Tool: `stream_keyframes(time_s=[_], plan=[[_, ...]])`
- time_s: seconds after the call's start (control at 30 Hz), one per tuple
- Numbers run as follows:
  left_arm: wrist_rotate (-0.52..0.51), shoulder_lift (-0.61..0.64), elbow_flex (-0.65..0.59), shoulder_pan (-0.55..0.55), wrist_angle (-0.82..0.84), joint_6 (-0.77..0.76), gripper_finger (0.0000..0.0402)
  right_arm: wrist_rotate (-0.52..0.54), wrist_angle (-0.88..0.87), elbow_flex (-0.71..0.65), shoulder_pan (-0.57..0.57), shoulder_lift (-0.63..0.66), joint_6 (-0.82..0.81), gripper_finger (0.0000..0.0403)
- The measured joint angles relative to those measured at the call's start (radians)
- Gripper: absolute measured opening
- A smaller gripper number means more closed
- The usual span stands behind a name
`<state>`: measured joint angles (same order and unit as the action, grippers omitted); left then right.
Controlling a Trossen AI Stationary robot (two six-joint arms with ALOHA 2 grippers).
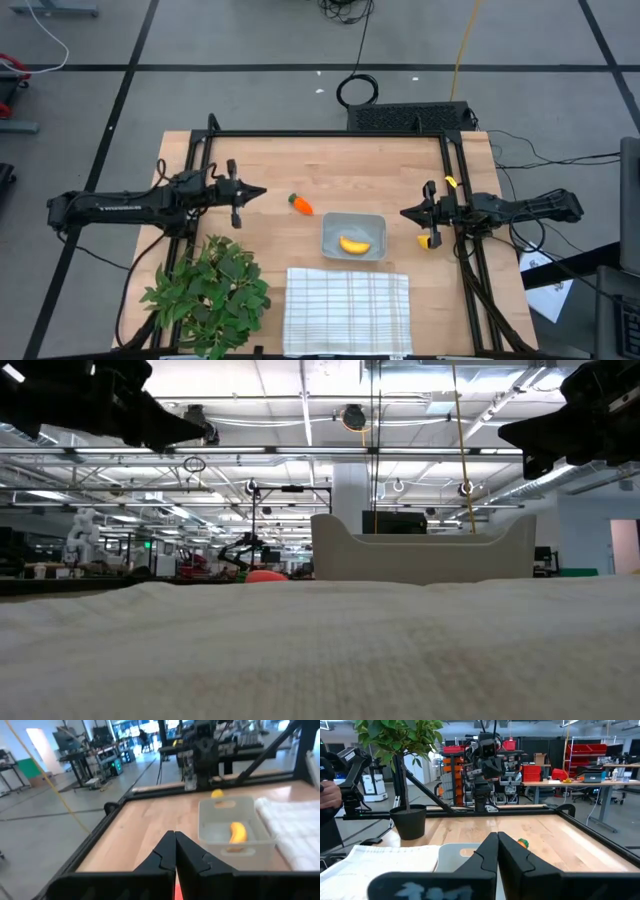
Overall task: Pick and placing Produce into tupperware
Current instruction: Put the yellow lemon into the gray bin
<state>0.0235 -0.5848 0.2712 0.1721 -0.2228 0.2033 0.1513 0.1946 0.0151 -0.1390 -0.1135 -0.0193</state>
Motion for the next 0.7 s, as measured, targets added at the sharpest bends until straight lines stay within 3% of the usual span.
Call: stream_keyframes(time_s=[0.7], plan=[[-0.007, -0.004, -0.06, -0.008, -0.036, -0.026, 0.0006, -0.003, 0.05, 0.01, 0.0, 0.0, 0.036, 0.0]])
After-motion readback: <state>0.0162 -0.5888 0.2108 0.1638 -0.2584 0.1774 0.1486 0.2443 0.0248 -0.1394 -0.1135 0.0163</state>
